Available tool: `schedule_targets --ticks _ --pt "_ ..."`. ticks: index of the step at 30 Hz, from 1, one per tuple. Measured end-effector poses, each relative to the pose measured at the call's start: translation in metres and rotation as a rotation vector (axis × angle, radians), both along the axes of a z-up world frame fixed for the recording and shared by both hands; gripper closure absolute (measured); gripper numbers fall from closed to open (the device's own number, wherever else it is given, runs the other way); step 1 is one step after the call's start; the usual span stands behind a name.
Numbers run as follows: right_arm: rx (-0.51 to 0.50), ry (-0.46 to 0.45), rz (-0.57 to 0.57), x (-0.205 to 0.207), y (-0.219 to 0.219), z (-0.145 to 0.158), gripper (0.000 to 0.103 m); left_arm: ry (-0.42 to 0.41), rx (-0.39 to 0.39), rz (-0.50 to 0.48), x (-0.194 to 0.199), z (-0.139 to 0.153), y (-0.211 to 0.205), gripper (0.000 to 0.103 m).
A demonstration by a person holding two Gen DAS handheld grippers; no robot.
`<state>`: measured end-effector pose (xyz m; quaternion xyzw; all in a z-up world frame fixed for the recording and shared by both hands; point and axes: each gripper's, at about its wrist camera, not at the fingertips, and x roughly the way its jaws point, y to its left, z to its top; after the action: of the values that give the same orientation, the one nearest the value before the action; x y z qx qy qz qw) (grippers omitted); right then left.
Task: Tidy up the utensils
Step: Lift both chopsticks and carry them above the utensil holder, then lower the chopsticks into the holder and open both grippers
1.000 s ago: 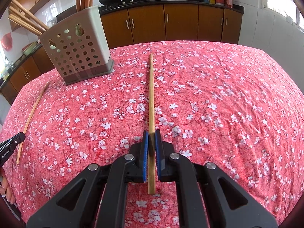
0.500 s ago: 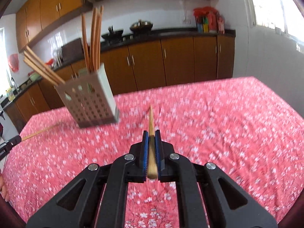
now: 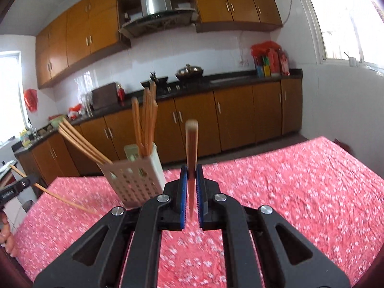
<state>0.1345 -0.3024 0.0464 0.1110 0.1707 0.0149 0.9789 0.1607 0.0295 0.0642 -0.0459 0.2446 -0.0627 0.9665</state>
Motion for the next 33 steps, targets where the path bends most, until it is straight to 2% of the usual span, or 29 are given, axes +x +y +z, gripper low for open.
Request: schedule_targets --ticks 7,13,20,22,26,33 --pt "0.074 -0.096 0.082 -0.002 0.004 0.044 0.095 -0.057 -0.043 -0.098 0.000 0.041 -0.021 0.096" --pt "0.063 -0.212 0.121 -0.002 0.018 0.079 0.095 -0.131 -0.076 -0.178 0.000 0.078 -0.045 0.096" --pt "0.057 -0.285 0.127 0.013 0.025 0.096 0.095 -0.249 -0.077 -0.174 0.010 0.115 -0.068 0.096" --pt "0.050 -0.307 0.123 0.020 0.028 0.099 0.095 -0.266 -0.057 -0.163 0.017 0.120 -0.075 0.096" --pt "0.033 -0.330 0.111 0.035 0.033 0.098 0.095 -0.246 -0.051 -0.152 0.036 0.118 -0.082 0.096" --pt "0.026 -0.294 0.101 0.064 0.047 0.079 0.095 -0.217 -0.044 -0.124 0.066 0.101 -0.083 0.096"
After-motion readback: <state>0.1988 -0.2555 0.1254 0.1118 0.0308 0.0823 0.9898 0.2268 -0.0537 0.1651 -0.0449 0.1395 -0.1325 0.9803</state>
